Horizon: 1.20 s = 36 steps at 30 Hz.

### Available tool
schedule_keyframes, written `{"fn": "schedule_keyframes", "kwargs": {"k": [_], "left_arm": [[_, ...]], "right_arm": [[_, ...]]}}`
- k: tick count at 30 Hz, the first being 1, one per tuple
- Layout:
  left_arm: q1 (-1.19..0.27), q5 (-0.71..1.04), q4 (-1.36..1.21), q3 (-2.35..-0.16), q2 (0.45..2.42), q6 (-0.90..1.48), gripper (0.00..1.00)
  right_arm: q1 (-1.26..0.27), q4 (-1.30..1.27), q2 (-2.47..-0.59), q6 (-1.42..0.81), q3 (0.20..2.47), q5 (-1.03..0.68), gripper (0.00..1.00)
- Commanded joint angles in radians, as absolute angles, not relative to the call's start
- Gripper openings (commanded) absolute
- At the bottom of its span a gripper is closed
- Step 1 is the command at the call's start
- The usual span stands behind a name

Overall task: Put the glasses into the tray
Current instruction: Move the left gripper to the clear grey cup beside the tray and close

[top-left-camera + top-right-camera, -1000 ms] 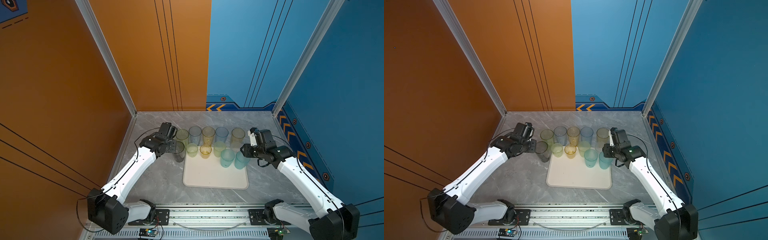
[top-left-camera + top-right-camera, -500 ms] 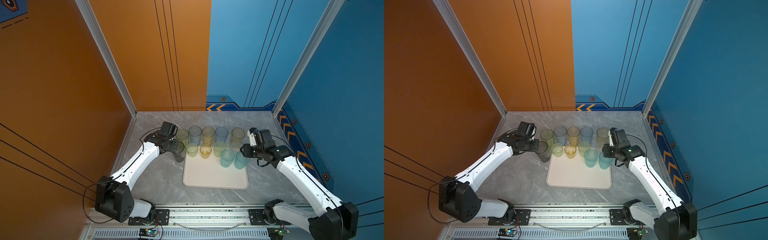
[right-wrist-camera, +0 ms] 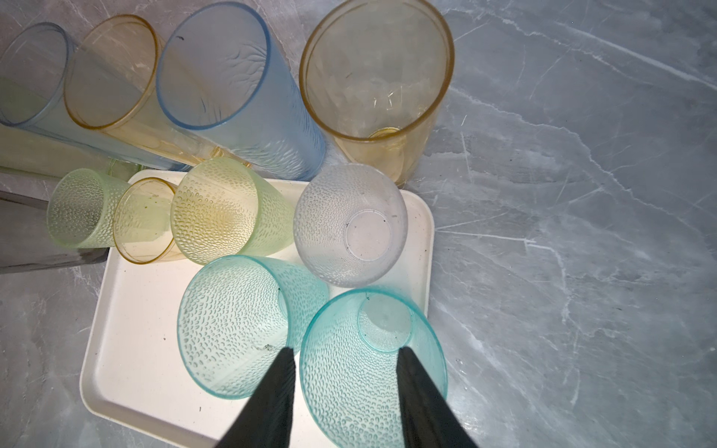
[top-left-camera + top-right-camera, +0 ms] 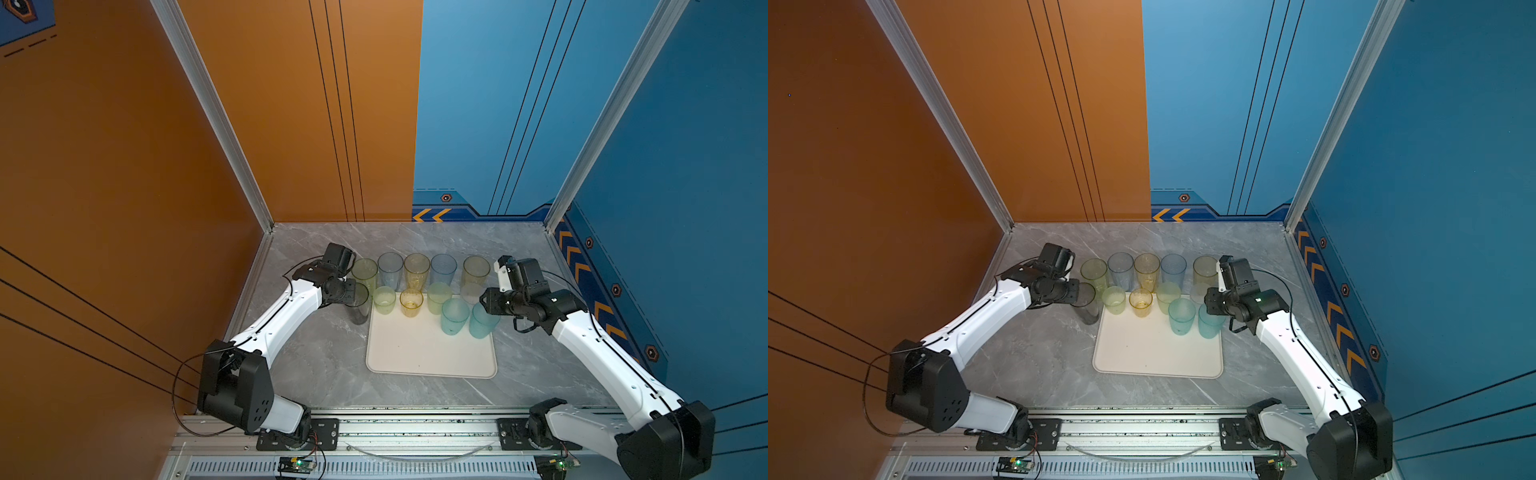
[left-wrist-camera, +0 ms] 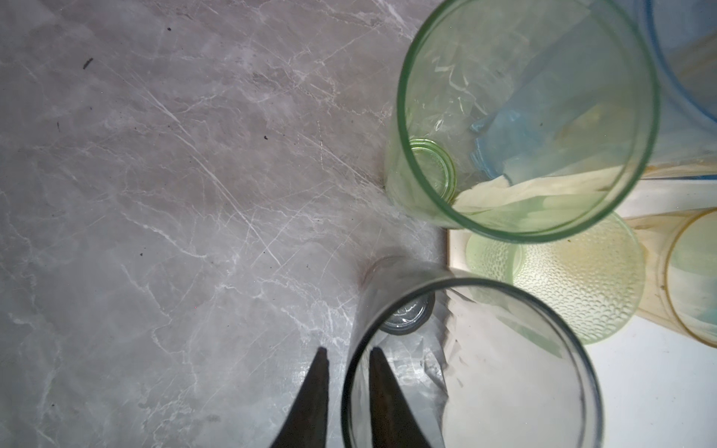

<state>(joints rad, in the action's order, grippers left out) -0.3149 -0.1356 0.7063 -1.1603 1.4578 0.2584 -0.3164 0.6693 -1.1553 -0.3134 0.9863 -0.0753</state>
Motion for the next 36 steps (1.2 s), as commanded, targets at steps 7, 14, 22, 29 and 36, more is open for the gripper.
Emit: {"fn": "schedule_keyframes", "kwargs": {"k": [7, 14, 22, 29, 36], "left_arm": [[-0.305, -0.097, 0.699, -1.155, 1.498, 0.244, 0.13], [-0.302, -0.093, 0.708, -1.162, 1.502, 0.234, 0.08], [-0.307, -0.092, 0.767, -1.189, 1.483, 0.212, 0.06], [-0.324, -0.154, 0.857, -1.212, 1.427, 0.198, 0.05], [-0.359, -0.179, 0.913, -1.248, 1.341, 0.192, 0.05]], "right_arm": [[-0.325, 0.67, -1.17, -0.317, 1.015, -0.047, 0.42], [-0.326, 0.668, -1.172, -0.317, 1.018, -0.047, 0.42], [-0.327, 0.667, -1.174, -0.318, 1.019, -0.05, 0.42], [-0.329, 0.666, -1.174, -0.314, 1.023, -0.051, 0.42], [-0.336, 0.663, -1.181, -0.32, 1.025, -0.051, 0.42]]}}
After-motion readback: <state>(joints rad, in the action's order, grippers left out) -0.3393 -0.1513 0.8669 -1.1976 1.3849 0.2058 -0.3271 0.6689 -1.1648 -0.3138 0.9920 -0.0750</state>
